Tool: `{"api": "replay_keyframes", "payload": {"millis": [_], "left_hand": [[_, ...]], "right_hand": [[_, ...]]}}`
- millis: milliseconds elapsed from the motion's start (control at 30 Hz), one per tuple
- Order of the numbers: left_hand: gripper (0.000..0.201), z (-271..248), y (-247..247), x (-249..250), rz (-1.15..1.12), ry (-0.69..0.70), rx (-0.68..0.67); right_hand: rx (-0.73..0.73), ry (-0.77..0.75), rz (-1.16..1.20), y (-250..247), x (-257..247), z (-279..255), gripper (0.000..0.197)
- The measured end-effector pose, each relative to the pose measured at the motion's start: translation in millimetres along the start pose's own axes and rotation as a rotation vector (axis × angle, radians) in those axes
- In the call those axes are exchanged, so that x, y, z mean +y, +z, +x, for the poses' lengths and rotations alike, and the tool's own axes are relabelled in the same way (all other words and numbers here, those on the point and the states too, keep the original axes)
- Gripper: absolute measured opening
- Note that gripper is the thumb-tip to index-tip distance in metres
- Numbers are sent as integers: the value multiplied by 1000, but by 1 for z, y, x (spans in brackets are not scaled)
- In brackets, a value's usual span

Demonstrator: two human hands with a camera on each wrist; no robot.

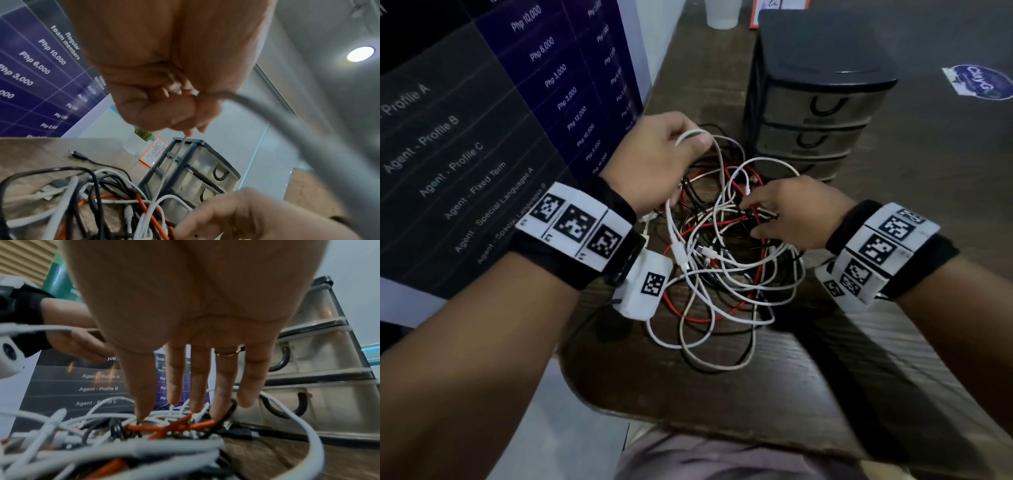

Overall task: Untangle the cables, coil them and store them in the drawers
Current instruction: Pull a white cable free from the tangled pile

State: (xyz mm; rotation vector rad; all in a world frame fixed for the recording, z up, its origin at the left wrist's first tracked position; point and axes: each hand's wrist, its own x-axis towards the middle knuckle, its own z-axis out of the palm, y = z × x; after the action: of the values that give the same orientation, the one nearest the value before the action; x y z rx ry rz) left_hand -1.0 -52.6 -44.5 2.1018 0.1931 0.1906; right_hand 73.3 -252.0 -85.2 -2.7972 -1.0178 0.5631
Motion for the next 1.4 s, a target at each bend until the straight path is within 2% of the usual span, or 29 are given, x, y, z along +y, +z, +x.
{"api": "replay_keyframes", "payload": {"millis": [200, 267, 333, 433, 533, 667, 700, 767, 867, 967, 1033, 1133, 1267, 1400], "left_hand": [[24, -8, 1, 3, 161, -60, -84], [27, -13, -1, 6, 133, -107, -141], [27, -18, -5, 6, 109, -117, -138], [40, -23, -15, 0, 258, -19, -61], [50, -30, -22, -5, 436, 124, 31], [33, -42, -18, 4, 500, 302, 80], [26, -44, -13, 8, 499, 328, 45], [16, -47, 0, 13, 473, 350, -108], [12, -48, 21, 13, 571, 254, -328], [14, -47, 39, 5, 716, 140, -466], [22, -46, 46, -2, 758, 84, -495], [28, -43, 49, -3, 700, 81, -415], [21, -36, 46, 3, 693, 166, -283], [33, -31, 43, 8, 565, 161, -220]], "right_hand": [[206, -8, 172, -13, -8, -6, 30], [221, -23, 169, -16, -13, -4, 26], [180, -56, 94, -20, -20, -2, 23], [75, -119, 23, -29, -36, -5, 10], [-10, -165, 24, -28, -47, -13, 14], [-93, -167, -3, -11, -44, -22, 15], [-117, -163, -18, -7, -42, -22, 16], [-147, -162, -46, -3, -39, -22, 20], [-162, -188, -143, 1, -36, -21, 19], [-106, -166, -150, 5, -30, -25, 17], [-39, -192, -98, 5, -24, -29, 16], [70, -260, 2, -3, -16, -35, 14], [215, -310, 128, -15, -13, -40, 10], [336, -334, 303, -21, -12, -44, 13]]}}
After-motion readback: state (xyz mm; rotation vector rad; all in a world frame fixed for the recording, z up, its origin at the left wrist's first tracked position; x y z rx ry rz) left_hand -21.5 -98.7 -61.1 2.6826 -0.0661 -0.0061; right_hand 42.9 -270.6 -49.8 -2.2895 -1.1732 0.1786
